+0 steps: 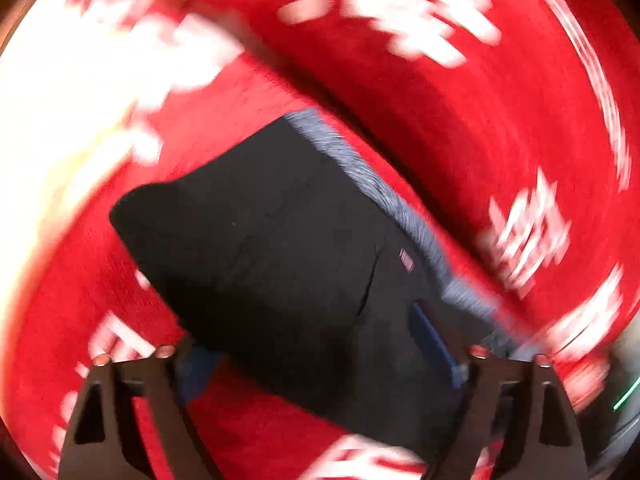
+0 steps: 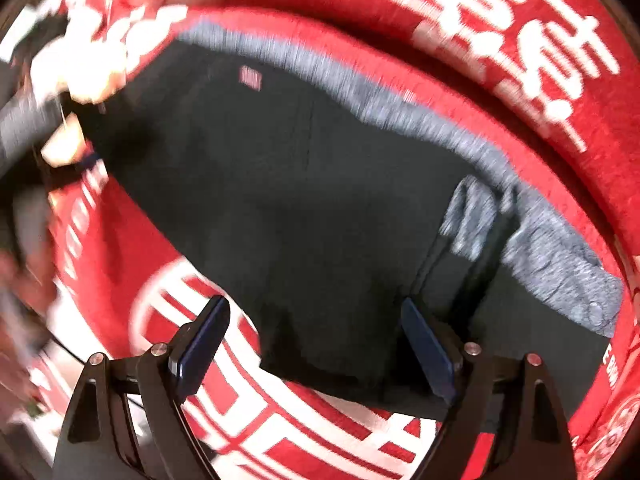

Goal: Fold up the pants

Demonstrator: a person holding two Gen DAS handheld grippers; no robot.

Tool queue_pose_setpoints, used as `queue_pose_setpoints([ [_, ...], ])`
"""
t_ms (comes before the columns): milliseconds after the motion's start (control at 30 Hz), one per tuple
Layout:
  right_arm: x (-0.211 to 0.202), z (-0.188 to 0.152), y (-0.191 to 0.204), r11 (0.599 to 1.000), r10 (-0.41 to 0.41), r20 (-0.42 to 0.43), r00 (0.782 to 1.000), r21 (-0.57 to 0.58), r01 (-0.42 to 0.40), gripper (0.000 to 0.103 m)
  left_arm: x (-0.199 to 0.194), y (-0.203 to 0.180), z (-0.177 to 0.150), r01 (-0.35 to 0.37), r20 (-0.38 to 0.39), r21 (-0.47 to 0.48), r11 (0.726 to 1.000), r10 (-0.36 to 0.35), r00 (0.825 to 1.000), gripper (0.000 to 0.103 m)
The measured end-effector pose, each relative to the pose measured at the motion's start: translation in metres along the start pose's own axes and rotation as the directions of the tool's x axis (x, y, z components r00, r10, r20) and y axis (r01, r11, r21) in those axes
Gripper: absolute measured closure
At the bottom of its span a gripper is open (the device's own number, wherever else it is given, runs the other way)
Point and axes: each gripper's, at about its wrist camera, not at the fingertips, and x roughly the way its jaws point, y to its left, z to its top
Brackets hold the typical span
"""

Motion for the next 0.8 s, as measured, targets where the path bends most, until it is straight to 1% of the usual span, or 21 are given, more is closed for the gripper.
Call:
queue_pose_setpoints([
  [33,-0.01,0.012,-0.005,0.999,0.036,0.007,0.999,0.028,-0.036,0.013,-0.001,-0.017,-0.005,-0.072,0.021,0.121,0.99,0.07,0.997,0.021],
  [67,-0.016,0.022,-0.008,0.997,0.061,0.006,0.998,0.041,-0.062,0.013,-0.001,-0.033,-0.011,-0.134,0.051,0.225,0.965,0.126,0.991,0.021],
  [133,-0.028,0.047,-0.01,0.993,0.103,0.004,0.995,0.053,-0.103,0.013,0.001,-0.053,-0.023,-0.212,0.093,0.363,0.907,0.191,0.977,0.021],
  [167,-0.034,0.062,-0.006,0.992,0.122,0.004,0.993,0.044,-0.122,0.013,0.002,-0.053,-0.026,-0.225,0.094,0.385,0.895,0.204,0.974,0.021],
  [200,-0.038,0.074,-0.002,0.99,0.137,0.004,0.991,0.03,-0.137,0.013,0.004,-0.053,-0.028,-0.227,0.088,0.39,0.892,0.21,0.974,0.021],
  [267,-0.046,0.106,0.016,0.984,0.179,-0.005,0.984,-0.012,-0.179,0.012,0.007,-0.045,-0.026,-0.214,0.055,0.344,0.914,0.208,0.977,0.021],
  [300,-0.046,0.117,0.026,0.98,0.195,-0.017,0.981,-0.027,-0.195,0.012,0.008,-0.036,-0.023,-0.19,0.033,0.302,0.934,0.189,0.981,0.021],
  [333,-0.045,0.128,0.038,0.976,0.212,-0.037,0.977,-0.045,-0.213,0.012,0.008,-0.025,-0.019,-0.147,0.006,0.229,0.962,0.15,0.989,0.021],
  [367,-0.043,0.141,0.05,0.971,0.225,-0.06,0.972,-0.068,-0.229,0.012,0.009,-0.017,-0.016,-0.113,-0.009,0.172,0.979,0.116,0.993,0.021],
  [400,-0.04,0.152,0.068,0.967,0.225,-0.082,0.971,-0.1,-0.233,0.012,0.009,-0.005,-0.013,-0.061,-0.024,0.083,0.995,0.063,0.998,0.021],
  [433,-0.038,0.158,0.076,0.965,0.222,-0.092,0.971,-0.122,-0.232,0.012,0.01,0.005,-0.01,-0.022,-0.032,0.018,1.0,0.023,0.999,0.021],
  [467,-0.033,0.166,0.092,0.96,0.215,-0.111,0.97,-0.158,-0.231,0.012,0.011,0.015,-0.008,0.021,-0.038,-0.058,0.998,-0.024,0.999,0.021],
  [500,-0.028,0.174,0.107,0.957,0.201,-0.128,0.971,-0.184,-0.223,0.012,0.011,0.027,-0.005,0.075,-0.034,-0.154,0.985,-0.081,0.996,0.021],
  [533,-0.026,0.171,0.114,0.958,0.192,-0.132,0.972,-0.191,-0.216,0.012,0.01,0.034,-0.004,0.104,-0.024,-0.21,0.972,-0.112,0.993,0.021],
  [567,-0.022,0.176,0.124,0.959,0.181,-0.132,0.975,-0.194,-0.204,0.012,0.009,0.041,-0.003,0.131,-0.012,-0.264,0.956,-0.14,0.99,0.021],
  [633,-0.018,0.181,0.13,0.966,0.179,-0.114,0.977,-0.166,-0.196,0.012,0.009,0.049,-0.001,0.15,-0.007,-0.313,0.938,-0.161,0.987,0.021],
  [700,-0.017,0.182,0.127,0.974,0.182,-0.086,0.979,-0.12,-0.192,0.012,0.014,0.052,0.001,0.15,-0.031,-0.339,0.929,-0.171,0.985,0.02],
  [733,-0.016,0.18,0.125,0.977,0.174,-0.075,0.982,-0.112,-0.181,0.012,0.016,0.052,0.002,0.149,-0.042,-0.336,0.93,-0.173,0.984,0.019],
  [800,-0.017,0.178,0.119,0.981,0.158,-0.063,0.985,-0.106,-0.164,0.012,0.018,0.05,0.005,0.164,-0.054,-0.33,0.929,-0.192,0.98,0.01],
])
